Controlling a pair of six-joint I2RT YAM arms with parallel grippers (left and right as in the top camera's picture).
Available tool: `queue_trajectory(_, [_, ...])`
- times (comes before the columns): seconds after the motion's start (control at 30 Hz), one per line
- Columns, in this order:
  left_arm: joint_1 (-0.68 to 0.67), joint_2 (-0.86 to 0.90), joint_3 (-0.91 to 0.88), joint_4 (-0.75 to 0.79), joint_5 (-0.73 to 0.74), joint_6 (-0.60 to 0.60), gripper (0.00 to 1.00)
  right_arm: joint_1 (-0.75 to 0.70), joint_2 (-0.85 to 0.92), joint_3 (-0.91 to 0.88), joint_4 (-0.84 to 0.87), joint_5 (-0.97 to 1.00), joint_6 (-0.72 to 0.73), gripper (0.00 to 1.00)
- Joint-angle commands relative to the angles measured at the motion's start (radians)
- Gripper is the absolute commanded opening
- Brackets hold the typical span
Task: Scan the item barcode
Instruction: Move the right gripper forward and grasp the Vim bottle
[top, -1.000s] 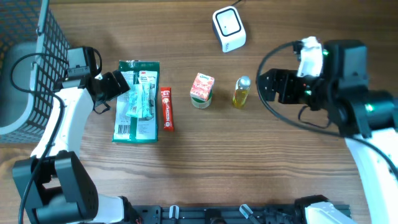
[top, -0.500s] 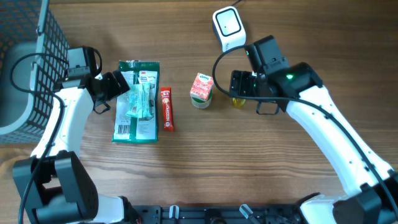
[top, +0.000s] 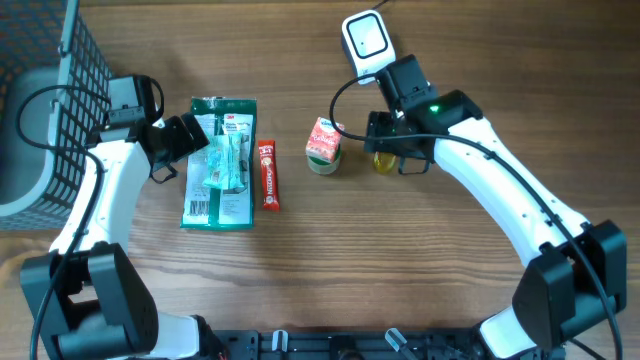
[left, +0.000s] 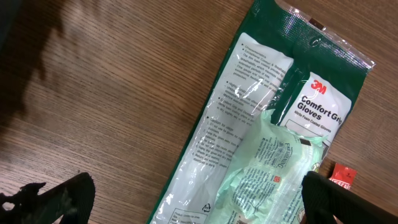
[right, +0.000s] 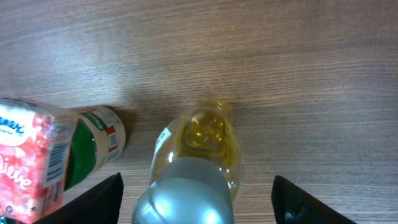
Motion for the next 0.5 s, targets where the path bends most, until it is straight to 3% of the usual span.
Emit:
queue_trajectory(0.0, [0.004,-0.021,0.009,0.003,0.008,-0.006,1.00,0.003,0.019,0.006,-0.002,0.018,0.003,0.68])
queue_trajectory(0.2, [0.004,-0.021,0.009,0.003,0.008,-0.006,1.00,0.002,0.019,0.005,-0.034,0.023,-0.084,0.52])
queue_trajectory(0.47, [0.004,-0.021,0.009,0.003,0.008,-0.006,1.00,0.002,0.019,0.005,-0.055,0.071,-0.241,0.54])
